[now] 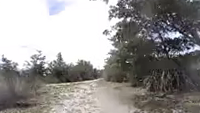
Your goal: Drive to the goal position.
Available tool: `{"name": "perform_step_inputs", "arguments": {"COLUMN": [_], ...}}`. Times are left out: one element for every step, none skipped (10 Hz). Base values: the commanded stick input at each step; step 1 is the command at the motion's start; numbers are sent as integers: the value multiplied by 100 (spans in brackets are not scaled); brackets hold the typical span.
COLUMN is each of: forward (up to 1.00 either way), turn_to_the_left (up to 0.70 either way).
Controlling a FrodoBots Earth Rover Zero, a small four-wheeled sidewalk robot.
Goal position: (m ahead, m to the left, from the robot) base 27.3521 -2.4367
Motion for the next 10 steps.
{"name": "perform_step_inputs", "arguments": {"forward": [85, 85, 85, 85, 85, 85, 85, 85, 85, 85], "turn_to_the_left": [18, 0, 0, 0, 0, 26, 34, 21, 7, 0]}}
